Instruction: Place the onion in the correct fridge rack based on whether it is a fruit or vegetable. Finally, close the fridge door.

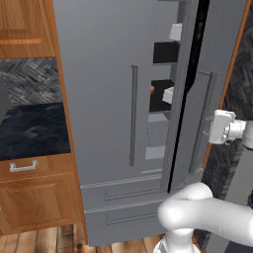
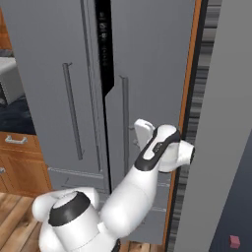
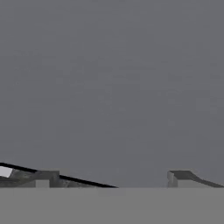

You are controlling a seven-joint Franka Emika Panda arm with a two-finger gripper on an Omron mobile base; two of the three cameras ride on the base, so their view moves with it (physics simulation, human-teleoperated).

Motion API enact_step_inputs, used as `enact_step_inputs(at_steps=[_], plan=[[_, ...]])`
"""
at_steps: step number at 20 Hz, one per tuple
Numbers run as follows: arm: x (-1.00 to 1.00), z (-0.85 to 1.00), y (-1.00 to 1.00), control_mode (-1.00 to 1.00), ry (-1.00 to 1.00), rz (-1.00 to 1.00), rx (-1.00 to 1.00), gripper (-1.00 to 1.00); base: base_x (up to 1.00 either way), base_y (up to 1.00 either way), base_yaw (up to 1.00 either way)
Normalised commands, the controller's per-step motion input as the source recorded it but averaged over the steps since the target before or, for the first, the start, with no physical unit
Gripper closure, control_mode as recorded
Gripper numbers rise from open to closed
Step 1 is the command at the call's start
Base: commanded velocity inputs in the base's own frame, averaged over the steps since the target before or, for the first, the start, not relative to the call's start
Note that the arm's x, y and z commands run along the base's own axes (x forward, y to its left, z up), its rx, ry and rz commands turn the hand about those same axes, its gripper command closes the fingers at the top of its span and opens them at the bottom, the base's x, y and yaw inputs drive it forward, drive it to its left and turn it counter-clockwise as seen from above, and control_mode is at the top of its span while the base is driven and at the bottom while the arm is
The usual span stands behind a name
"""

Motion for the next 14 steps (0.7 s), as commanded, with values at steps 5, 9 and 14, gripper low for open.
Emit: enact_step_inputs(at_steps=[5, 9, 14], plan=[[0.66, 0.18, 0.36, -1.00, -0.06, 0.00, 0.00, -1.00, 0.00, 0.00, 0.00], [0.60, 0.21, 0.38, -1.00, -0.03, -0.04, 0.00, -1.00, 0.00, 0.00, 0.00], [0.49, 0.20, 0.45, -1.00, -0.02, -0.11, -0.01, -1.00, 0.00, 0.00, 0.00]])
